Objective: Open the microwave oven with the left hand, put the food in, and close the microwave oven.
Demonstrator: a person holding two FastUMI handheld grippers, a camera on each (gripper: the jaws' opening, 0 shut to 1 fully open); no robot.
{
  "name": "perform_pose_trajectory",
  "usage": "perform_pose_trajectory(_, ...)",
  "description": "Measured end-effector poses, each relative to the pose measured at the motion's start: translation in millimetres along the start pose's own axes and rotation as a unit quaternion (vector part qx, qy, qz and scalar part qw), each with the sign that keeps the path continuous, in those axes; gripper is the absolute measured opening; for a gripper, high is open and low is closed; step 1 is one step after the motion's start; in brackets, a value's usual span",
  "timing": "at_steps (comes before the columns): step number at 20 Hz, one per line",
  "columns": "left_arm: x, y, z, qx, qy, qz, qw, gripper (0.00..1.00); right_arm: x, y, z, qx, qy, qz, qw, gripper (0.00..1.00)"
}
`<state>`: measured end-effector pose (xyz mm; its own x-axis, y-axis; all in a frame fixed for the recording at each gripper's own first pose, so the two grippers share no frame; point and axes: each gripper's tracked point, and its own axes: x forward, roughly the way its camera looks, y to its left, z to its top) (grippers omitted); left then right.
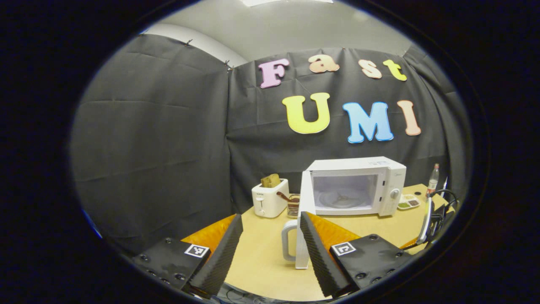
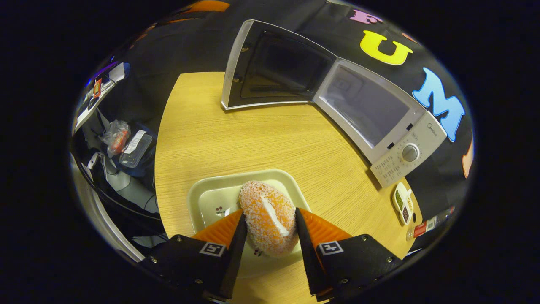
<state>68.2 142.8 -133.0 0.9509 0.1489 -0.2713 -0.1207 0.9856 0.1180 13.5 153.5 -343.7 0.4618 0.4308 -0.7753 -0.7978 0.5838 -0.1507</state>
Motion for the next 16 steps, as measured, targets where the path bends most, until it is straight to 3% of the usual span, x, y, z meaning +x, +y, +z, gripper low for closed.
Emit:
perform_pose_trajectory(7,-1,-4,20,-0.017,-0.022,0.013,1.000,0.90,-18,-20,26,-0.028,-0.036,-0.044,0.998,0.65)
perform_pose_trajectory(16,32,16,28,-0.032,-0.028,0.028,0.999,0.90,-29,-83,110,0.031,-0.108,-0.099,0.989,0.65)
